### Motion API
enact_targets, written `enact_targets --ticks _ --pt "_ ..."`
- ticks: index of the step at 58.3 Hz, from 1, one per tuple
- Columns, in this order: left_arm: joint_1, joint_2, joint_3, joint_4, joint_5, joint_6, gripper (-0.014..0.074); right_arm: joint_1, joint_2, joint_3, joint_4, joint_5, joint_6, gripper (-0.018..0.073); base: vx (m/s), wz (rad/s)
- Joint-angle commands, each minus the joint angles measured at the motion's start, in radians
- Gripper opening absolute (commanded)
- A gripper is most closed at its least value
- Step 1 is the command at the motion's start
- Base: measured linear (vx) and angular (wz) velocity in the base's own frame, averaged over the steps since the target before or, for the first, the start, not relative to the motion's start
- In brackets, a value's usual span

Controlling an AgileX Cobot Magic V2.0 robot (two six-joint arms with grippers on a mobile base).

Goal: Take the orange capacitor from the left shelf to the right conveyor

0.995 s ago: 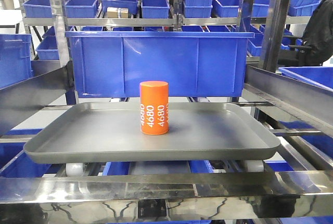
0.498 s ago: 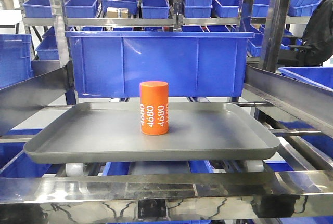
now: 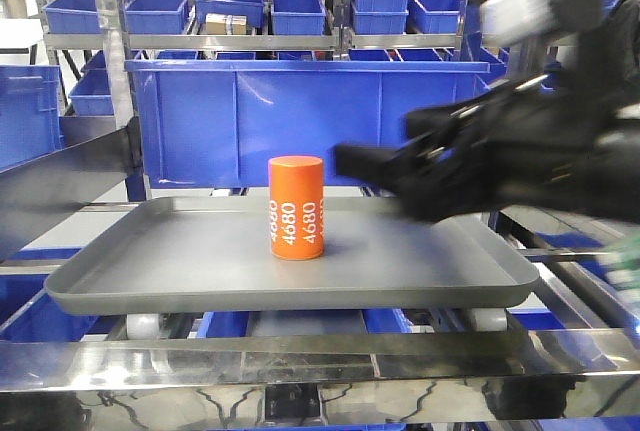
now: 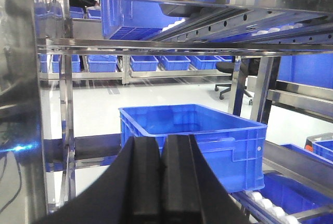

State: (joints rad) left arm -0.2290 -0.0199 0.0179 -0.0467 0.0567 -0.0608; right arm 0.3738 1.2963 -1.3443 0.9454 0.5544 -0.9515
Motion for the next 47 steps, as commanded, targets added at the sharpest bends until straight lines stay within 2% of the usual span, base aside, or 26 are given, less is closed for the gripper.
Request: enact_targets --ticks 1,24,47 --pt "-0.008 -0.006 -0.030 -0.004 -0.081 -0.006 -0.0006 0.033 0.004 -0.040 0.024 -0.070 0.000 0.0578 0.00 0.00" --pt "-0.008 -0.006 -0.030 -0.004 -0.081 -0.006 -0.0006 0.049 0.083 -0.040 0.030 -0.128 0.022 0.0578 0.00 0.00" --pt "-0.008 -0.006 -0.030 -0.004 -0.081 -0.006 -0.0006 0.049 0.148 -0.040 0.142 -0.126 0.003 0.0578 0.00 0.00"
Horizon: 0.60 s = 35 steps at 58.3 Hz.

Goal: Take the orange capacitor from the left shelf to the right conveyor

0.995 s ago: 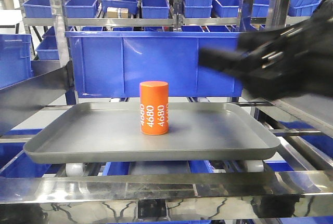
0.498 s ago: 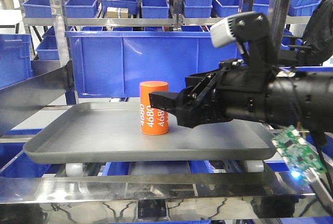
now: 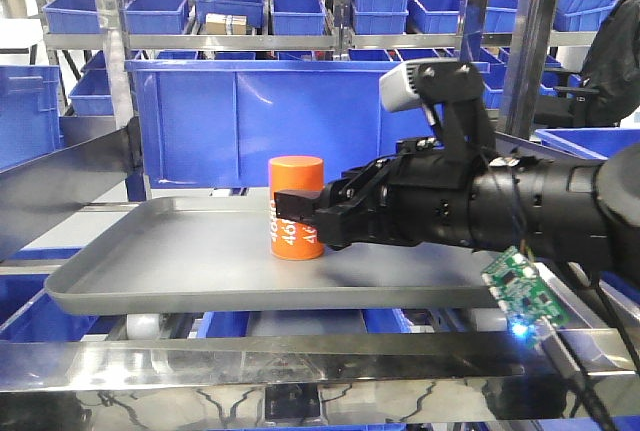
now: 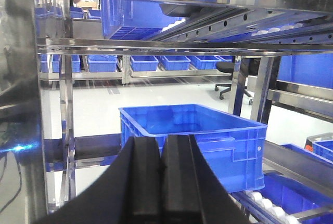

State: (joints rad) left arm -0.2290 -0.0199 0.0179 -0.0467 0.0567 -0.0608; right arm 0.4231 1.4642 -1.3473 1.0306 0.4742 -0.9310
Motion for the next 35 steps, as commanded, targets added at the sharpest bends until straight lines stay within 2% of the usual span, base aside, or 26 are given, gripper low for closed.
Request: enact_targets --ticks 1,16,35 --pt "-0.008 -0.006 -0.030 -0.004 -0.081 -0.006 -0.0006 -0.001 -0.016 -0.037 0.063 -0.047 -0.022 0.0578 0.00 0.00" --pt "-0.008 -0.006 -0.030 -0.004 -0.081 -0.006 -0.0006 -0.001 0.026 -0.060 0.146 -0.037 -0.077 0.0578 0.00 0.00" --pt "-0.008 -0.006 -0.030 -0.004 -0.081 -0.006 -0.0006 -0.001 0.127 -0.177 0.155 0.027 -0.073 0.0578 0.00 0.00"
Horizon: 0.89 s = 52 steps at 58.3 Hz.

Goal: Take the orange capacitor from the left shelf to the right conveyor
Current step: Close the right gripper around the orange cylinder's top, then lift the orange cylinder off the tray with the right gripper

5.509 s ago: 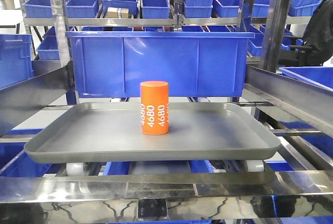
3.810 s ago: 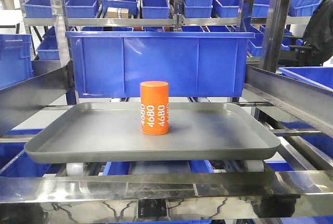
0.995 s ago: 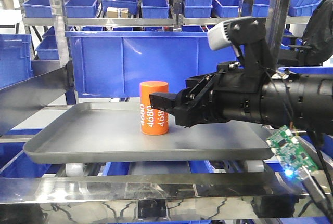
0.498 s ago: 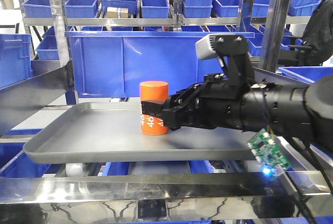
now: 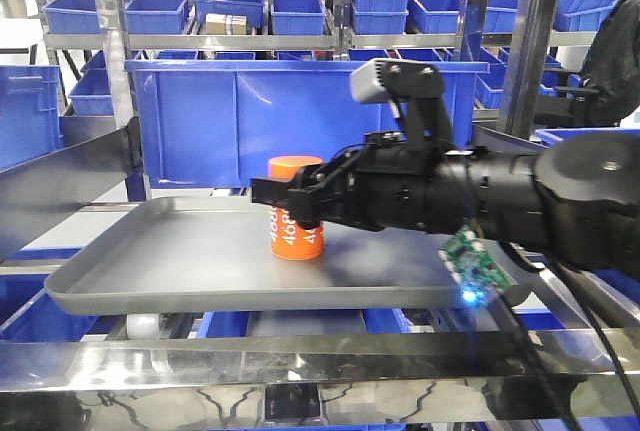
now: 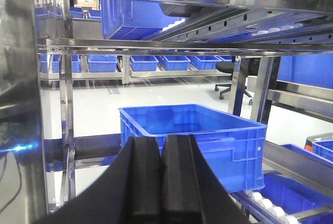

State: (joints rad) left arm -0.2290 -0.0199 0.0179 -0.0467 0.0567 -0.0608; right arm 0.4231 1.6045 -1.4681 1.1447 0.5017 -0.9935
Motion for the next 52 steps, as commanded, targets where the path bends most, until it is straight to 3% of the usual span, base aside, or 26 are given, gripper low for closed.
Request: enact_targets --ticks 1,9,15,22,28,41,52 --pt "-0.008 -0.006 -0.030 -0.004 -0.081 -0.006 -0.0006 0.000 -0.009 -0.065 0.043 0.006 -0.010 0.0578 0.00 0.00" --pt "-0.008 -0.006 -0.030 -0.004 -0.081 -0.006 -0.0006 0.000 0.025 -0.101 0.070 0.023 -0.010 0.0564 0.00 0.00" --pt "-0.008 -0.006 -0.030 -0.004 -0.081 -0.006 -0.0006 0.000 0.025 -0.107 0.073 0.014 -0.010 0.0479 0.00 0.00" --pt "-0.008 -0.006 -0.030 -0.004 -0.081 -0.006 -0.0006 0.000 0.025 -0.107 0.073 0.011 -0.010 0.0244 0.00 0.00" --pt "-0.008 -0.006 -0.030 -0.004 -0.081 -0.006 -0.0006 0.000 0.025 -0.107 0.073 0.012 -0.010 -0.0015 0.00 0.00" --pt "-0.008 -0.006 -0.030 -0.004 -0.081 -0.006 -0.0006 -0.002 -0.014 -0.107 0.020 -0.020 -0.005 -0.0009 0.00 0.00" --pt "-0.008 -0.006 -0.030 -0.004 -0.081 -0.006 -0.0006 -0.002 -0.124 -0.107 -0.207 -0.078 0.116 -0.0009 0.00 0.00"
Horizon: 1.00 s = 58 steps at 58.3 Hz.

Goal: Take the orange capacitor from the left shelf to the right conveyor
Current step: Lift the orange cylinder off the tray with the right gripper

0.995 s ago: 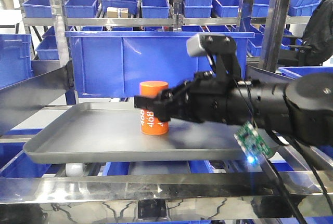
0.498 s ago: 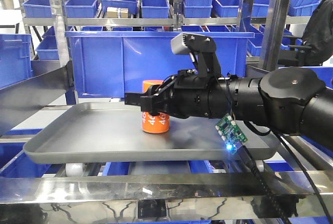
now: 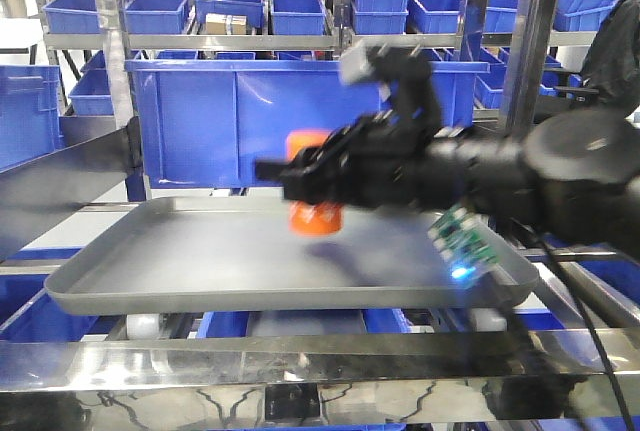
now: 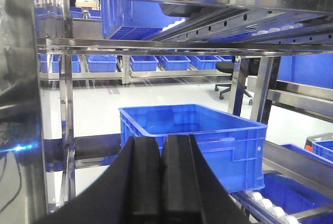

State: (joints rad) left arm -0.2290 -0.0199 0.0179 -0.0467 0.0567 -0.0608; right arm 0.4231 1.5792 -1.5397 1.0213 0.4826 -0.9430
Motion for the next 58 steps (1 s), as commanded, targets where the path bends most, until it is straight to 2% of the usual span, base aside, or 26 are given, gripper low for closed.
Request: enact_targets --ticks 1,7,18,25,29,45,51,58 --pt "-0.008 -0.006 -0.030 -0.004 -0.081 -0.006 -0.0006 -0.002 -0.108 -0.036 -0.109 -0.059 0.082 -0.0009 0.00 0.00" --pt "-0.008 -0.006 -0.030 -0.004 -0.081 -0.006 -0.0006 -0.002 -0.177 -0.036 -0.317 -0.034 0.238 -0.0008 0.00 0.00" --pt "-0.008 -0.006 -0.030 -0.004 -0.081 -0.006 -0.0006 -0.002 -0.294 -0.036 -0.780 0.132 0.645 -0.0008 0.00 0.00" --pt "-0.008 -0.006 -0.030 -0.004 -0.081 -0.006 -0.0006 -0.002 -0.353 -0.036 -0.976 0.251 0.798 -0.0008 0.00 0.00" --pt "-0.008 -0.006 -0.030 -0.004 -0.081 -0.006 -0.0006 -0.002 -0.391 -0.036 -1.021 0.295 0.823 -0.0008 0.00 0.00" --pt "-0.008 -0.006 -0.030 -0.004 -0.081 -0.006 -0.0006 -0.002 -0.564 -0.025 -1.015 0.378 0.818 -0.0008 0.00 0.00" --pt "-0.008 -0.006 -0.030 -0.004 -0.081 -0.006 -0.0006 -0.002 -0.673 0.076 -1.015 0.322 0.809 -0.0008 0.00 0.00" --pt "-0.008 -0.006 -0.030 -0.004 -0.081 -0.006 -0.0006 -0.002 -0.845 0.306 -1.021 0.196 0.810 -0.0008 0.00 0.00"
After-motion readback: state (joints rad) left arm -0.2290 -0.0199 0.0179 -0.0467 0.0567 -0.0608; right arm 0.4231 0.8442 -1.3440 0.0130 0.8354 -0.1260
